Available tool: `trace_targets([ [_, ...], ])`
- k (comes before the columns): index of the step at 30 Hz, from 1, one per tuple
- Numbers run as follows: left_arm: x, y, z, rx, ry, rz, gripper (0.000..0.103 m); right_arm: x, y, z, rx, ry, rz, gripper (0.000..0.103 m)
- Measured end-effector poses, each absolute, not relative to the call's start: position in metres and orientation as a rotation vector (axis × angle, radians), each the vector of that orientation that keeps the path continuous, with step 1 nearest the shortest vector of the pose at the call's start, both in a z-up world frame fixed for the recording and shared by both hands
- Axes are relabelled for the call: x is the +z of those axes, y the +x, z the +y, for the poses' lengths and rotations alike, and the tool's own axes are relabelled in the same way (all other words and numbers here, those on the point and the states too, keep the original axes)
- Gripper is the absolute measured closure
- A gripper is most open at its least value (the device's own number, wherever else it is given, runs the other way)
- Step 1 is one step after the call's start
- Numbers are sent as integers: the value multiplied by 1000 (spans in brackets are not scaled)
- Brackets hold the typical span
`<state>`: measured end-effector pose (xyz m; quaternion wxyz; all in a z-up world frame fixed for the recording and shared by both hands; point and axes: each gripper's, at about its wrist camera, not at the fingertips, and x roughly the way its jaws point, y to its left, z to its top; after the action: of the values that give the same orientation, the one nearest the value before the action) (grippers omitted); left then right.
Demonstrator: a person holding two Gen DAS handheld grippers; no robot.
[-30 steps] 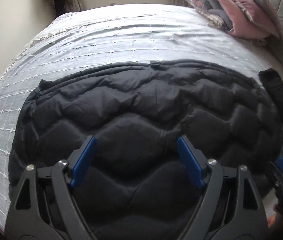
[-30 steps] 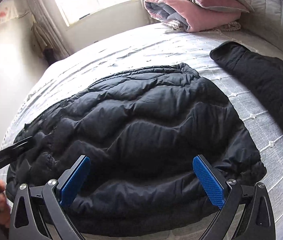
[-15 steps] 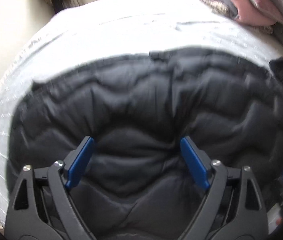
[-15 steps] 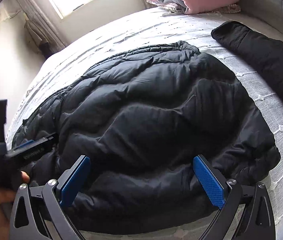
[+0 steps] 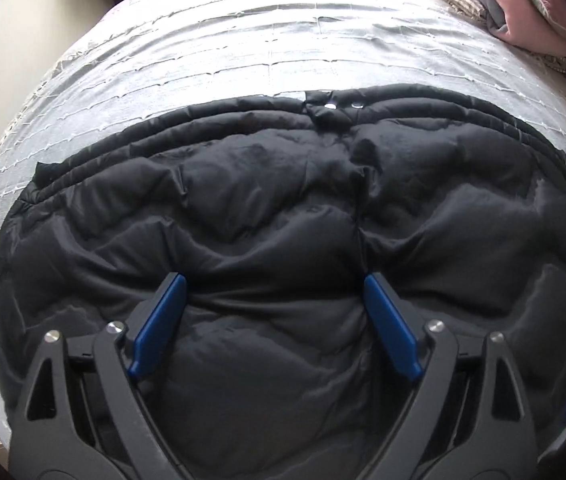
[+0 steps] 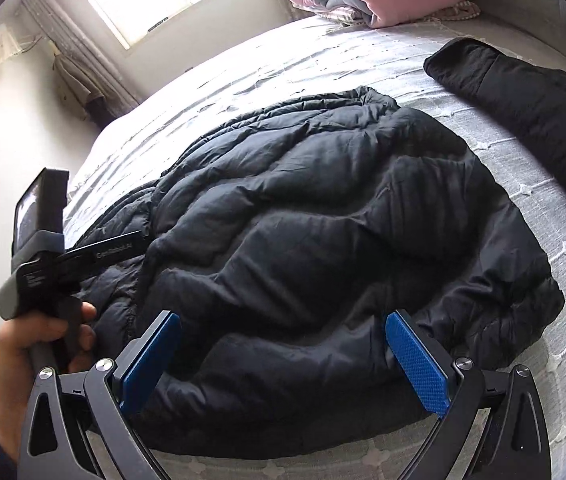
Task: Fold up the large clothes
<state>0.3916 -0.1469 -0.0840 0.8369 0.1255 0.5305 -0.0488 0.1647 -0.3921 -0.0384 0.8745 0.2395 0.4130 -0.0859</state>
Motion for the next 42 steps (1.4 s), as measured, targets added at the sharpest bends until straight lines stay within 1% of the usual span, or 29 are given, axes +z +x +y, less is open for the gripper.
trace_targets([
  [6, -66, 416, -157, -102, 237, 1107, 13, -34, 161, -390, -150, 509, 846, 0],
  [11, -91, 440, -159, -60, 230, 1185, 13, -33, 159, -390, -148, 512, 847, 0],
  [14, -100, 440, -155, -47, 218, 1182, 12, -35, 159, -391, -150, 521, 858, 0],
  [18, -99, 440, -157, -38, 222, 1193, 12, -36, 158, -390, -138, 526, 867, 0],
  [21, -89, 440, -154, -54, 196, 1194, 12, -37, 158, -388, -135, 518, 874, 0],
  [25, -63, 420, -139, -104, 139, 1142, 12, -35, 156, -390, -139, 530, 868, 0],
  [29, -45, 375, -132, -173, 165, 1074, 12, -35, 158, -394, -146, 540, 865, 0],
  [32, -52, 350, -135, -192, 238, 1051, 12, -34, 158, -396, -150, 548, 860, 0],
  [35, -79, 350, -137, -170, 285, 1086, 12, -34, 158, -397, -153, 547, 858, 0],
  [37, -88, 352, -137, -158, 292, 1075, 8, -36, 159, -396, -160, 538, 866, 0],
  [42, -73, 348, -131, -141, 264, 1075, 9, -40, 159, -394, -179, 499, 884, 0],
])
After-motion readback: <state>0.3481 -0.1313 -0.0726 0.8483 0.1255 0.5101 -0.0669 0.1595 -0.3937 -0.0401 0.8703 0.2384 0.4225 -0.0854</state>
